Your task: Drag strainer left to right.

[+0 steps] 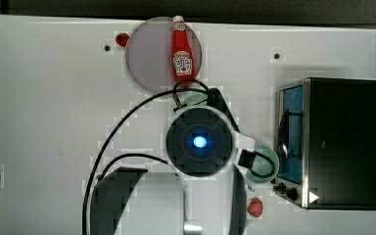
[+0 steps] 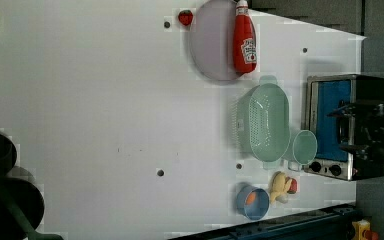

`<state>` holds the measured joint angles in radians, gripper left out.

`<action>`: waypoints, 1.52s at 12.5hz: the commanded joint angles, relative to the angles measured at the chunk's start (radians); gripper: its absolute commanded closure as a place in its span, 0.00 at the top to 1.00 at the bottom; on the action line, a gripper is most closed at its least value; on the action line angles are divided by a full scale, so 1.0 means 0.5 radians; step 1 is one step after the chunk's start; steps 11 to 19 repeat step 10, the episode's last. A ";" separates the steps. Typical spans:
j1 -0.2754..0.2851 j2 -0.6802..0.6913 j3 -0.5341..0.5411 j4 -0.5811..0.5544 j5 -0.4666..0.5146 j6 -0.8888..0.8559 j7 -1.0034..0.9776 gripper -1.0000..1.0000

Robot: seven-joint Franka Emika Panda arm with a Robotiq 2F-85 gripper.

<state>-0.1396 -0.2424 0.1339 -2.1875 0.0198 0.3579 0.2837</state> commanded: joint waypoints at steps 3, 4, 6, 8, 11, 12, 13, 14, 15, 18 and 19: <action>-0.032 -0.193 -0.031 0.326 0.022 -0.546 -0.366 1.00; -0.032 -0.200 -0.039 0.377 0.021 -0.590 -0.389 1.00; -0.032 -0.202 -0.056 0.409 0.022 -0.663 -0.410 1.00; -0.032 -0.195 -0.057 0.401 0.022 -0.663 -0.410 1.00; -0.032 -0.187 -0.053 0.401 0.022 -0.662 -0.410 1.00; -0.032 -0.187 -0.053 0.401 0.022 -0.662 -0.410 1.00; -0.032 -0.187 -0.053 0.401 0.022 -0.662 -0.410 1.00; -0.032 -0.187 -0.053 0.401 0.022 -0.662 -0.410 1.00; -0.032 -0.187 -0.053 0.401 0.022 -0.662 -0.410 1.00; -0.032 -0.187 -0.053 0.401 0.022 -0.662 -0.410 1.00; -0.032 -0.187 -0.053 0.401 0.022 -0.662 -0.410 1.00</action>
